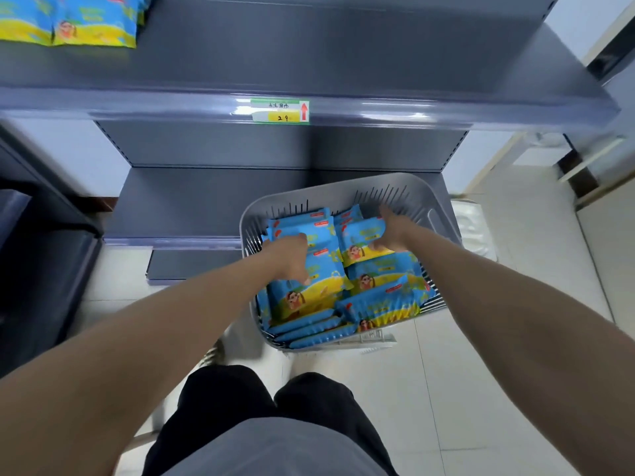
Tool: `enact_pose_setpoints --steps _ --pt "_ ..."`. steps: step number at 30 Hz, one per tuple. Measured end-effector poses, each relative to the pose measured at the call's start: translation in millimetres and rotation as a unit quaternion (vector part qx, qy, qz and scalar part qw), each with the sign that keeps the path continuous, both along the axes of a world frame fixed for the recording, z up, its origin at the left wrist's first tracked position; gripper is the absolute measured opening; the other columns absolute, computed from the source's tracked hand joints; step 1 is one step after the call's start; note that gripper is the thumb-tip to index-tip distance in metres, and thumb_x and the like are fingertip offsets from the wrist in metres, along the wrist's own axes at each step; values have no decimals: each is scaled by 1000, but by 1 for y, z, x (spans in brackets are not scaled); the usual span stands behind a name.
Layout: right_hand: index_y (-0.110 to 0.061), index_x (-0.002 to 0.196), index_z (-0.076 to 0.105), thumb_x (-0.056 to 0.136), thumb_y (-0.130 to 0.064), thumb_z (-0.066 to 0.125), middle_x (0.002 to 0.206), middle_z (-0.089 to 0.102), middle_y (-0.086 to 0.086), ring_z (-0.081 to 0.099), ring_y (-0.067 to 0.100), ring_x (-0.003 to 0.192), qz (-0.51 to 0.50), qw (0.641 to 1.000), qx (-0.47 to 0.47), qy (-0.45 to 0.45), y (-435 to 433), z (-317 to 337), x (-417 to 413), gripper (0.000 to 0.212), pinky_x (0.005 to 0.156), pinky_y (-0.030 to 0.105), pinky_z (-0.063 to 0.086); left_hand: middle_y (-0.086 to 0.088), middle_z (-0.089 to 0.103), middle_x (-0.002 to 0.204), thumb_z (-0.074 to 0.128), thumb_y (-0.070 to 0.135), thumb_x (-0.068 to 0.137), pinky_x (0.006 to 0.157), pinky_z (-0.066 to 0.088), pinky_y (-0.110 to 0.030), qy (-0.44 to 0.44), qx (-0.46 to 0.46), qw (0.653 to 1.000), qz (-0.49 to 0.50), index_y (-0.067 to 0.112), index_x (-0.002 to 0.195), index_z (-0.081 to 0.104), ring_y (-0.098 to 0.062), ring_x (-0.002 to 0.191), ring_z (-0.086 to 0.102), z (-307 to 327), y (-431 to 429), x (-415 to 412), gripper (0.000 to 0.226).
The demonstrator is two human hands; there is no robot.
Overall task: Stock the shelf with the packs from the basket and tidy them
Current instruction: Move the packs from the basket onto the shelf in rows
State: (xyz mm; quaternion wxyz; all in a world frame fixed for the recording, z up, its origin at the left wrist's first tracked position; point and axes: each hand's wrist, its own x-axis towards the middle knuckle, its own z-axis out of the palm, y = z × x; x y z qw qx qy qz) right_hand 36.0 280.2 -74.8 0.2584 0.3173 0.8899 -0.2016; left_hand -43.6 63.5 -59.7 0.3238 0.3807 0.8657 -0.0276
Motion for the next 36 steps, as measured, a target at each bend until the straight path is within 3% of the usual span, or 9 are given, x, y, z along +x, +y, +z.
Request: enact_pose_setpoints --steps 2,6,9,13,18,22,25,28,36 --pt "-18 151 1 78 -28 75 152 20 24 30 42 137 -17 1000 -1 26 -4 1 -3 104 108 45 38 -12 51 115 76 35 73 96 44 -46 -21 -19 999 -22 2 124 43 -29 109 52 0 -1 1 69" --pt "-12 150 8 76 -12 76 143 40 21 44 36 128 -21 994 -20 107 -11 16 -6 101 98 38 45 -15 53 113 72 32 78 88 44 -37 -37 -23 998 -55 -2 115 53 -27 100 52 8 0 0 53" --pt "-12 142 25 77 -8 71 127 53 20 54 34 110 11 990 -11 140 -12 46 -14 81 82 33 44 -15 55 120 67 18 80 78 42 -31 -23 28 999 -38 0 119 53 -25 94 51 33 1 -11 45" --pt "-13 118 45 75 -2 66 107 55 13 50 26 88 52 983 -11 176 -14 104 -30 48 70 30 41 -9 56 99 68 14 78 70 34 -26 4 91 996 -17 3 108 60 -20 84 48 93 -1 -43 33" --pt "-17 102 51 71 2 66 96 53 7 50 22 84 54 962 -6 269 -26 173 -63 40 66 27 42 -13 61 107 68 13 80 72 37 -27 50 136 989 -21 2 108 60 -22 86 50 161 -17 -91 31" --pt "-22 97 47 71 2 67 92 51 4 47 19 79 25 931 -36 364 -52 217 -114 41 67 29 43 -5 56 88 70 13 78 57 34 -28 78 206 976 -3 3 100 61 -20 79 49 208 -50 -139 26" --pt "-22 94 42 74 0 66 82 50 1 46 18 72 0 899 -56 434 -80 239 -162 39 58 30 41 -4 56 91 74 11 75 64 38 -28 85 257 962 44 12 95 55 -20 81 50 229 -83 -188 28" --pt "-20 94 41 74 0 70 87 53 2 50 16 73 -10 874 -81 479 -115 254 -216 40 61 35 47 -4 55 90 75 11 74 73 40 -31 96 268 956 76 16 86 51 -22 83 51 242 -125 -247 27" --pt "-28 92 42 72 -5 71 117 53 17 52 19 81 16 878 -98 469 -212 236 -372 42 60 22 43 -11 55 97 69 7 79 71 36 -29 186 193 952 147 7 109 57 -25 82 48 243 -240 -402 33"
